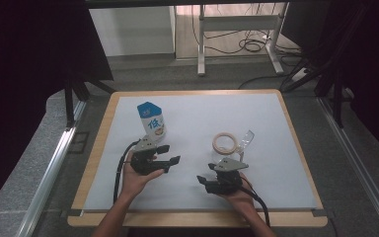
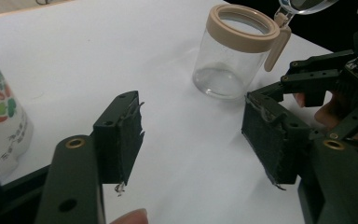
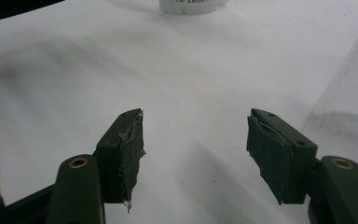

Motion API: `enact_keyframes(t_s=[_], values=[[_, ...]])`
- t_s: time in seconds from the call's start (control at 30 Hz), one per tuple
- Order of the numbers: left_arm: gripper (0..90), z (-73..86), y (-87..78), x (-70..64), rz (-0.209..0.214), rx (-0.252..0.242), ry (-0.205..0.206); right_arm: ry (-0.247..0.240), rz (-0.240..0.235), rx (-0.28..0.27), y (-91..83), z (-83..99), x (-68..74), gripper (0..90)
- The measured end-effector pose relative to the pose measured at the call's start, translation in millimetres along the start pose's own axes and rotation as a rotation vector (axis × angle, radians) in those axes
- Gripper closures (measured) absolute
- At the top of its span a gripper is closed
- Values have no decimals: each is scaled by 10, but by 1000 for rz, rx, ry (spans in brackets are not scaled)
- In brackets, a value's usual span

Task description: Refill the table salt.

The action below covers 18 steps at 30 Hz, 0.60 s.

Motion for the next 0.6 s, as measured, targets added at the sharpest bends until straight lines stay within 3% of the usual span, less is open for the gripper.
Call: enact_keyframes(t_s=[0.2, 0.33, 0.6], values=[[388, 30, -97, 35, -35, -17, -12, -6, -4, 1, 12, 5, -7, 370], [396, 30, -251, 94, -87, -42, -12, -1, 5, 4, -5, 8, -21, 370], [400, 25, -544, 420, -193, -88, -46, 2, 17, 11, -25, 34, -33, 371]])
Point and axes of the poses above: each handheld gripper's, and its own axes: y roughly forward along the jaws, z roughly out of its underside, x roughly to its left, the point moved 4 cm from there along y, roughly forward along the jaws, and after that the axes turned 6 degrees about z, right-handed, at the moved point
